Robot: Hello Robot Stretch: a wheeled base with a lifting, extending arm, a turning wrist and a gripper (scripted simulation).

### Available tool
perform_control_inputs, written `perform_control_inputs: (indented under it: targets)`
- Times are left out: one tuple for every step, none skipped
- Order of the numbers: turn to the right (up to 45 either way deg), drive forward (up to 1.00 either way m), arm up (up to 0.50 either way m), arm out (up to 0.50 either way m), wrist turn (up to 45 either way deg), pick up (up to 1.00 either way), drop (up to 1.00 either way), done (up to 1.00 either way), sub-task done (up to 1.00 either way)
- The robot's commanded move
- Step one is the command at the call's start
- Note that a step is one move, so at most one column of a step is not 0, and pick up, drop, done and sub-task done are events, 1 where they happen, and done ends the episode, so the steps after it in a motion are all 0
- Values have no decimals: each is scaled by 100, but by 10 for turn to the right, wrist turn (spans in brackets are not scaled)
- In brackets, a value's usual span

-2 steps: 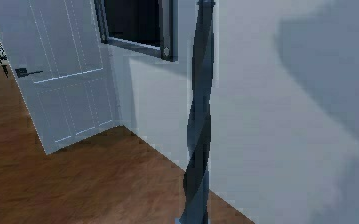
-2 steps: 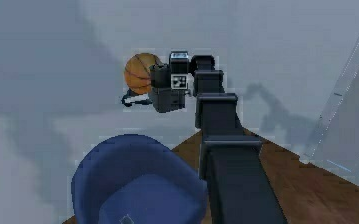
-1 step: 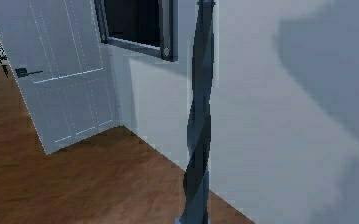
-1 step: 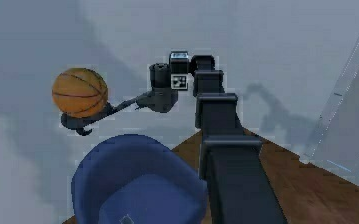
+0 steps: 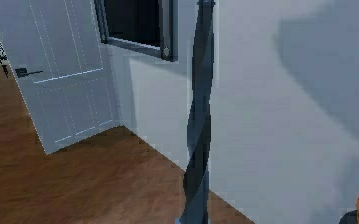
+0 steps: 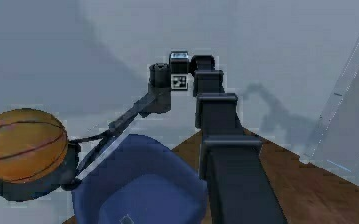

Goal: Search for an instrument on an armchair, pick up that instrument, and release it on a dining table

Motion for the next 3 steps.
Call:
perform_control_inputs:
  targets:
    - [0, 0, 0, 0, -150, 0, 0, 0, 0]
    - [0, 0, 0, -26, 0, 0, 0, 0, 0]
    - [-450, 0, 0, 0, 0, 0, 0, 0, 0]
